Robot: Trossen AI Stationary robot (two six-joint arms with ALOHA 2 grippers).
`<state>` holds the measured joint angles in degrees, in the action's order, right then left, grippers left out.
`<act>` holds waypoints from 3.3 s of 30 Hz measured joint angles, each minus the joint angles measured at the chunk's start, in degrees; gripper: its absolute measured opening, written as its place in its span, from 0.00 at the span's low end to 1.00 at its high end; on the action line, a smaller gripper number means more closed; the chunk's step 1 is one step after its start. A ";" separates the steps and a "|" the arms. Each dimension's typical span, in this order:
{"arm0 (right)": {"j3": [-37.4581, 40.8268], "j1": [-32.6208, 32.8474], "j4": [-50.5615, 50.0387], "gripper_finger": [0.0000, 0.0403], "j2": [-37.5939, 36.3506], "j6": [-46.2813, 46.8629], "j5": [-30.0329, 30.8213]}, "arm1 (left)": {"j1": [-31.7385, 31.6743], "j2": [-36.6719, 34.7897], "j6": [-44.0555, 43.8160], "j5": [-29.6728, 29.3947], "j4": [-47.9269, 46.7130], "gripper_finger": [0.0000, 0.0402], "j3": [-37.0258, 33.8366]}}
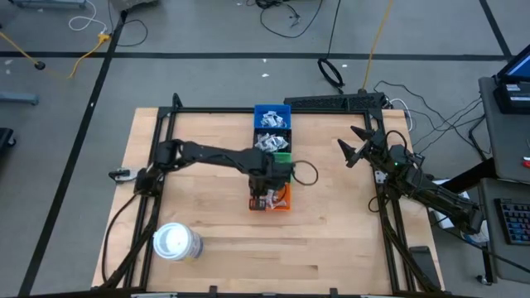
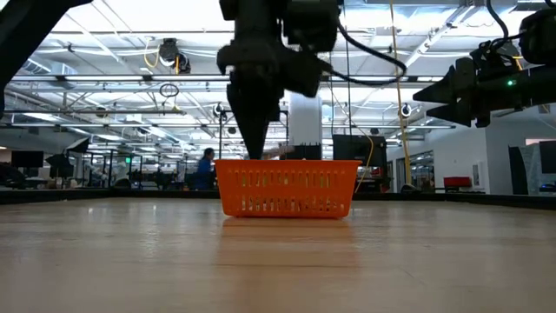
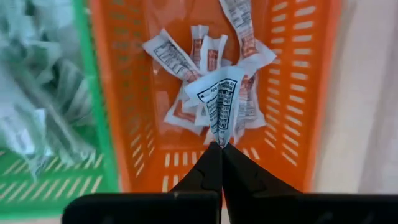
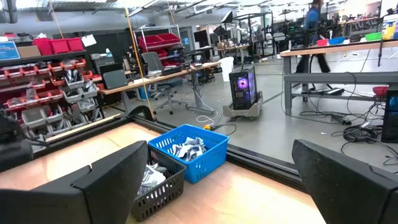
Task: Pick & Place First Aid Supplies
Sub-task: Put the orange ointment pack into the orange bin, then return to Home Position
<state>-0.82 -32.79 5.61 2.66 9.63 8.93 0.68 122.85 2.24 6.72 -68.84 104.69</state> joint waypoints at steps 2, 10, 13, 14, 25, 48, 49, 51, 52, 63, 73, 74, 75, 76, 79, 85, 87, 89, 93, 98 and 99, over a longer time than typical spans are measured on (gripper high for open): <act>0.00 0.02 -0.10 0.98 0.00 0.00 0.00 | 1.02 1.42 0.03 -1.82 0.51 0.00 -0.01; 0.00 0.02 0.06 0.98 0.02 0.00 0.00 | 2.52 3.80 0.19 -3.80 1.70 0.01 -0.03; -0.02 0.02 0.06 0.98 0.02 0.00 -0.02 | 2.52 3.76 0.46 -3.80 1.98 0.08 -0.03; -0.02 0.02 0.06 0.98 0.02 0.00 -0.01 | 2.52 3.76 0.45 -3.64 2.05 0.12 -0.03; 0.00 0.02 0.08 0.98 0.02 0.00 -0.01 | 1.49 -0.61 -0.83 -3.47 3.45 0.80 -0.12; -0.02 0.01 0.08 0.98 0.04 0.00 -0.01 | -9.55 -38.64 15.70 -7.47 64.30 0.76 -44.37; -0.01 0.02 0.08 0.98 0.04 0.00 0.00 | -10.09 -40.32 15.74 -7.53 66.90 0.75 -46.68; -0.01 0.00 0.08 0.98 0.04 0.00 0.00 | -11.19 -44.09 15.69 -7.41 71.60 0.74 -51.77; -0.01 0.00 0.08 0.98 0.04 0.00 -0.01 | -11.73 -46.19 15.61 -7.30 73.47 0.74 -54.66; -0.01 0.01 0.10 0.98 0.04 0.00 0.00 | -19.83 -72.68 24.73 -7.48 93.72 0.78 -84.11; -0.02 0.01 0.10 0.98 0.04 0.00 -0.02 | -24.12 -91.60 17.80 -7.28 98.93 0.81 -101.93; -0.02 0.02 0.10 0.98 0.04 0.00 -0.02 | -24.26 -93.00 17.12 -7.28 99.16 0.80 -103.03; -0.01 0.01 0.09 0.98 0.04 0.00 -0.01 | -24.44 -94.32 16.78 -7.26 98.90 0.80 -103.98; -0.01 0.02 0.10 0.98 0.04 0.00 -0.01 | -24.58 -95.56 16.63 -7.26 96.00 0.79 -103.94; -0.01 0.00 0.10 0.98 0.04 0.00 0.00 | -25.10 -99.07 17.04 -7.28 91.52 0.77 -103.90; -0.02 0.00 0.10 0.98 0.04 0.00 -0.01 | -26.27 -106.50 17.51 -7.29 86.12 0.75 -103.90; 0.00 0.02 0.10 0.98 0.04 0.00 -0.01 | -26.75 -108.60 17.51 -7.29 84.96 0.75 -103.90; -0.02 0.02 0.10 0.98 0.04 0.00 -0.01 | -27.29 -110.38 17.51 -7.31 83.69 0.76 -103.90; -0.01 0.01 0.10 0.98 0.04 0.00 0.00 | -28.61 -113.38 16.92 -7.32 81.57 0.78 -103.87; -0.02 0.00 0.10 0.98 0.04 0.00 -0.01 | -30.09 -117.10 14.38 -7.32 76.24 0.81 -103.87; -0.01 0.01 0.10 0.98 0.04 0.00 0.00 | -30.39 -117.76 13.70 -7.32 75.19 0.82 -103.87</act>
<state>-0.83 -32.79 5.72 2.70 9.63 8.93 -29.71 5.09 15.95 -0.60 6.36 0.82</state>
